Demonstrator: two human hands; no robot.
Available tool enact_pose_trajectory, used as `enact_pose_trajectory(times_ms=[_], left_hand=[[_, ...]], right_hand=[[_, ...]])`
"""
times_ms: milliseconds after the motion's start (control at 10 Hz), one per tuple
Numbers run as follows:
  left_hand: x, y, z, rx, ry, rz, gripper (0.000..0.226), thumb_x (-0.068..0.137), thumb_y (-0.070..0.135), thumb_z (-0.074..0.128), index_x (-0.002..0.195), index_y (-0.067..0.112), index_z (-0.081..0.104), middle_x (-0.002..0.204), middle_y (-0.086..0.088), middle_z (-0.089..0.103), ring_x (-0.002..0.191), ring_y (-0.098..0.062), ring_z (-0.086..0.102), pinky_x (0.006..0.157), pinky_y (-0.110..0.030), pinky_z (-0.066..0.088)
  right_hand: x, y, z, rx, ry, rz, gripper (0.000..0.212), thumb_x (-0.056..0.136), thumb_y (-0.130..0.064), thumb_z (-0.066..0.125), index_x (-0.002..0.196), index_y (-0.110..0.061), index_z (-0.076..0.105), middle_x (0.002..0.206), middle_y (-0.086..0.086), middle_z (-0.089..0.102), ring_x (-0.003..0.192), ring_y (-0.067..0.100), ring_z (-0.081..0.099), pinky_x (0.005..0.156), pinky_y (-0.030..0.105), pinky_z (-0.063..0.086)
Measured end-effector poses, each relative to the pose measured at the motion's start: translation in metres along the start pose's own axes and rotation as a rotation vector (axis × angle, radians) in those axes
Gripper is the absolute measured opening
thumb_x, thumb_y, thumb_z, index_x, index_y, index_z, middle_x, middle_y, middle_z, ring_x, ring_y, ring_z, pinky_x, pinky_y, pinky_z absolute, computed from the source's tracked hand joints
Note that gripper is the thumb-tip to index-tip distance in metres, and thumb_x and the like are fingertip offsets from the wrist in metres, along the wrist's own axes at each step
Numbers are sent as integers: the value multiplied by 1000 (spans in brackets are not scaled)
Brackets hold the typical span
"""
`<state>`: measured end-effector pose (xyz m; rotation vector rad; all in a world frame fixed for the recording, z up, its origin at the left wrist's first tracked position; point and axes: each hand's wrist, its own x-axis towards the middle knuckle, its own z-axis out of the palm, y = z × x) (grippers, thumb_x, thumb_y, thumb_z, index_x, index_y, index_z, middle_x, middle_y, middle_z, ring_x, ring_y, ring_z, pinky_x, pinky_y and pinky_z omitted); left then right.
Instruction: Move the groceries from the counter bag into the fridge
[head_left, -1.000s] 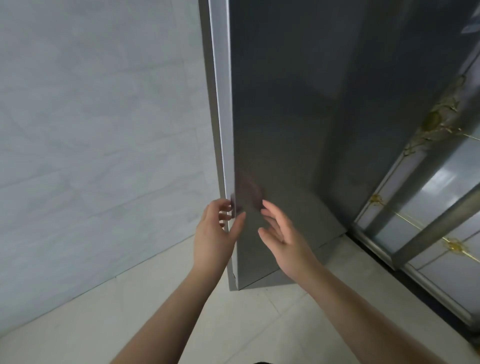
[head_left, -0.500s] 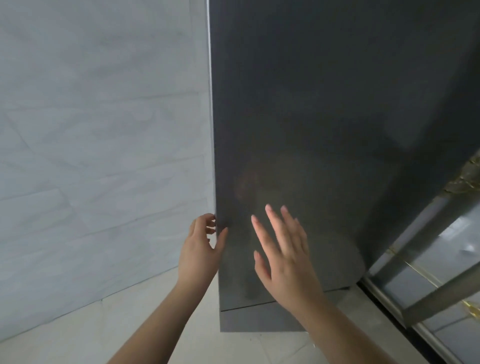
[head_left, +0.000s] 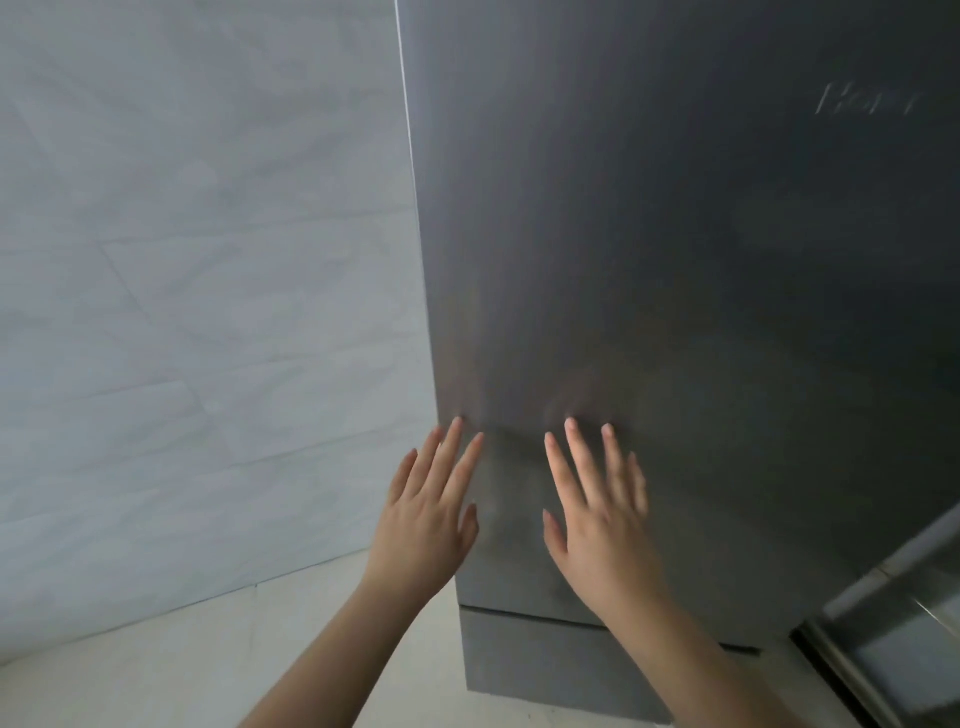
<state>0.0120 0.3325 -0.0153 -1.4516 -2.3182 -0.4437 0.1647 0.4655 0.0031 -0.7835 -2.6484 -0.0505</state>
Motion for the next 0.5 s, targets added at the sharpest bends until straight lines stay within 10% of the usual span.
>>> enact_pose_trajectory(times_ms=[500], left_hand=[[-46, -17, -24, 46, -108, -123, 65, 99, 55, 27, 155, 26, 11, 162, 0, 18, 149, -21, 13, 119, -39, 17]], right_hand=[[-9, -26, 11, 127, 40, -208, 62, 85, -20, 59, 144, -18, 41, 155, 5, 32, 144, 28, 24, 114, 53, 23]])
